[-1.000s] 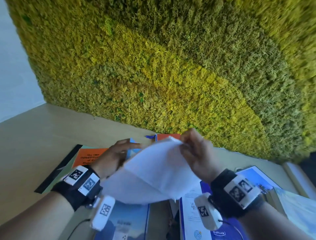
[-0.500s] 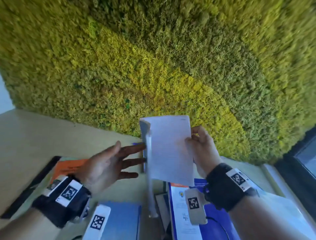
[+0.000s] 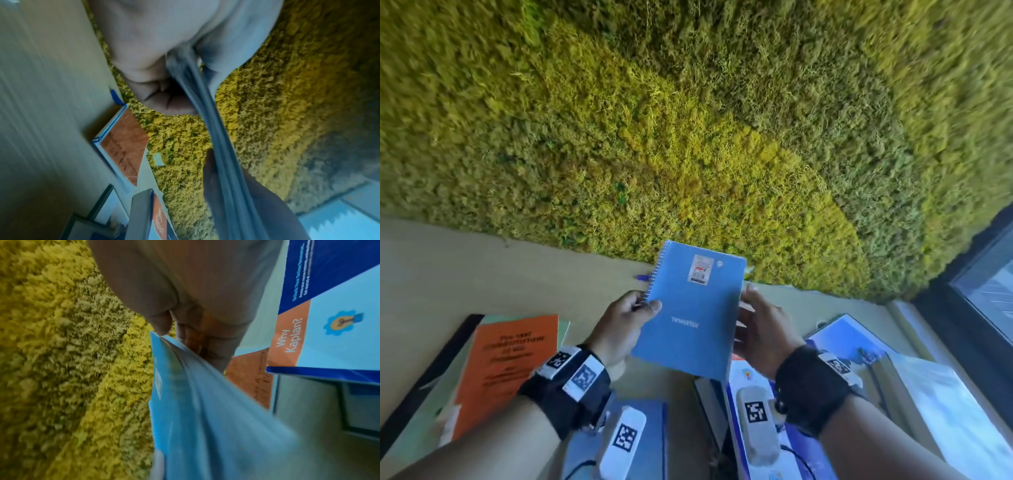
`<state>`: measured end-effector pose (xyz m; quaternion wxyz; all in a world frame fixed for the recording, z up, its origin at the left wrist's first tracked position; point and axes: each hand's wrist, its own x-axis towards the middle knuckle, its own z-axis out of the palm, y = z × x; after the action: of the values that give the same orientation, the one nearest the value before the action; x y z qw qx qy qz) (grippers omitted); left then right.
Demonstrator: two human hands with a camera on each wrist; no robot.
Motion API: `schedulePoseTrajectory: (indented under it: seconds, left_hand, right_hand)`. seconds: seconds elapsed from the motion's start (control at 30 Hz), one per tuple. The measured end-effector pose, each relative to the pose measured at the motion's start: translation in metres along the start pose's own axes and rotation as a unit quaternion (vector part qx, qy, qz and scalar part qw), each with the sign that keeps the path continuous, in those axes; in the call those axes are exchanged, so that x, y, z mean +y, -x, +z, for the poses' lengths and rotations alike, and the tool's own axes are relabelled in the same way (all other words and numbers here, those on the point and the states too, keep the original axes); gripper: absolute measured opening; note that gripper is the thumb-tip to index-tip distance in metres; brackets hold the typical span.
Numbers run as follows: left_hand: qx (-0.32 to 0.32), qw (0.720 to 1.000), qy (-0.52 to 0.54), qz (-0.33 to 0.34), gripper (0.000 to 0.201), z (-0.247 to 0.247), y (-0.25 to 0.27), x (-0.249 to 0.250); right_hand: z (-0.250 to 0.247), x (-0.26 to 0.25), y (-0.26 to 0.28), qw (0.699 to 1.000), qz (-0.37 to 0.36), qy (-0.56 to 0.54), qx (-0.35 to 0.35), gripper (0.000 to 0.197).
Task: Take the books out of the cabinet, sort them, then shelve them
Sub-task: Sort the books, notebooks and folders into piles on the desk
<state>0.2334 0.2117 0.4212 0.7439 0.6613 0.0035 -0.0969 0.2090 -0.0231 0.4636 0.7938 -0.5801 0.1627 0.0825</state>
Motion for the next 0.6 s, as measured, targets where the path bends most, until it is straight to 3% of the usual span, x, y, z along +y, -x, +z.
schedulePoseTrajectory:
  seconds: [0.07, 0.13, 0.27, 0.33, 0.37, 0.43, 0.53, 0.6]
  left_hand:
    - [0.055, 0.998, 0.004, -0.007, 0.033, 0.000, -0.011, -0.007]
    - [0.067, 0.998, 0.002, -0.018, 0.024, -0.001, -0.016, -0.010]
    - [-0.022, 0.997, 0.072, -0.013, 0.011, -0.003, -0.015, -0.002]
    - [-0.028, 0.998, -0.019, 0.053, 0.015, -0.005, -0.022, 0.006]
    - [0.000, 0.990, -0.103, 0.096, 0.016, -0.007, -0.030, 0.008]
    - [0.014, 0.976, -0.178, 0.126, 0.028, -0.009, -0.049, 0.012]
    - [-0.003, 0.992, -0.082, 0.091, 0.043, -0.009, -0.079, 0.017]
    - [-0.008, 0.996, -0.047, 0.069, 0.043, -0.009, -0.099, 0.011]
  right_hand:
    - [0.001, 0.010, 0.004, 0.997, 0.034, 0.067, -0.036, 0.029]
    - [0.001, 0.022, 0.005, 0.987, 0.044, 0.144, -0.060, 0.018]
    - [-0.003, 0.019, -0.014, 0.975, -0.018, 0.221, -0.002, 0.024]
    - [-0.004, 0.004, -0.024, 0.968, -0.058, 0.238, 0.045, 0.013]
    - [-0.004, -0.004, -0.029, 0.967, -0.063, 0.239, 0.055, 0.013]
    - [-0.002, -0.017, -0.042, 0.984, -0.037, 0.169, 0.049, 0.019]
    - [-0.005, -0.028, -0.063, 0.998, 0.035, 0.026, 0.038, 0.018]
    - [-0.010, -0.029, -0.078, 0.998, 0.047, -0.007, 0.033, 0.018]
